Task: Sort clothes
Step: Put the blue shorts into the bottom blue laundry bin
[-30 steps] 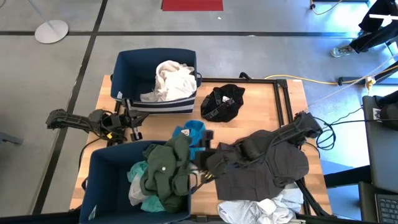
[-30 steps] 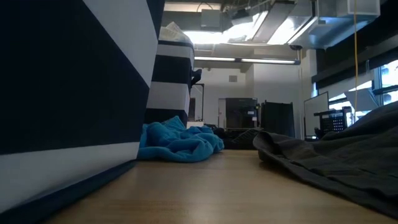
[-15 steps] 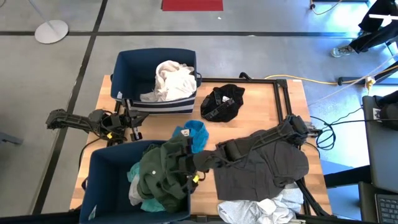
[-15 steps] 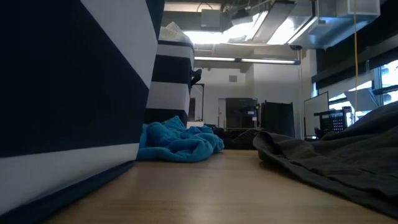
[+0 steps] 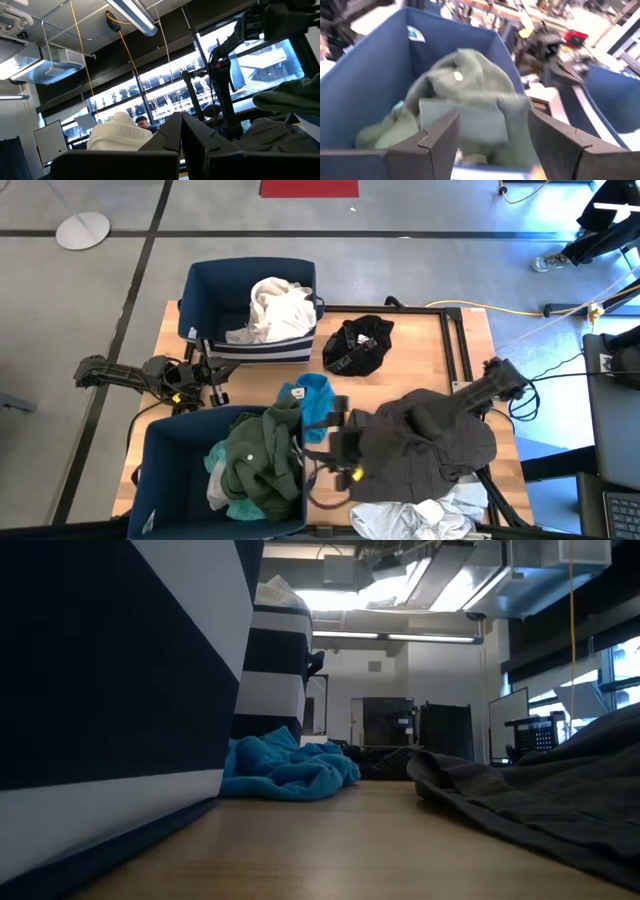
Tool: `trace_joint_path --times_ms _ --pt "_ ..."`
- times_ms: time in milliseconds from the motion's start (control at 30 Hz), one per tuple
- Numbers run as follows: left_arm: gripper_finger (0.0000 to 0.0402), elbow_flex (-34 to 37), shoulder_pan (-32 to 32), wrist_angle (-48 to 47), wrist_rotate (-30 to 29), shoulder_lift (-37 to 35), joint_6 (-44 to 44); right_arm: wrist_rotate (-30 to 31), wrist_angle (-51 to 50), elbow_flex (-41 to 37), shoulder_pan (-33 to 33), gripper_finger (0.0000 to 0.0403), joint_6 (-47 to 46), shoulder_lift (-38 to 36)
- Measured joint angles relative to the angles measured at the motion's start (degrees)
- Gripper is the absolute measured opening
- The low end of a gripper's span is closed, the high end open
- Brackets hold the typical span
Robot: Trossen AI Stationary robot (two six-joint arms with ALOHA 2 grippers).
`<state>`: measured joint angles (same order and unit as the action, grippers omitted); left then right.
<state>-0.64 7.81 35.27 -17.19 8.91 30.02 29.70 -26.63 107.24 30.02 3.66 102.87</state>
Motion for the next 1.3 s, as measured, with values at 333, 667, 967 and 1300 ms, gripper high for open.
trace_joint_path --times_ms 333,667,967,1300 --pt "0.0 0.0 0.02 0.0 0.01 0.0 0.0 13.05 -30.05 0.0 5.63 0.0232 -25.34 -6.92" --pt "0.0 0.0 0.02 -0.04 0.01 0.0 -0.22 18.34 -49.86 -10.0 5.17 0.0232 -46.99 -7.62" --pt "0.0 0.0 0.0 -0.2 0.02 0.04 -0.02 14.41 -36.43 -28.86 3.52 0.0232 -51.54 -10.83" --pt "0.0 0.0 0.0 -0.04 0.02 0.04 0.22 5.05 -8.08 -47.43 -3.29 0.0232 -45.99 -13.68"
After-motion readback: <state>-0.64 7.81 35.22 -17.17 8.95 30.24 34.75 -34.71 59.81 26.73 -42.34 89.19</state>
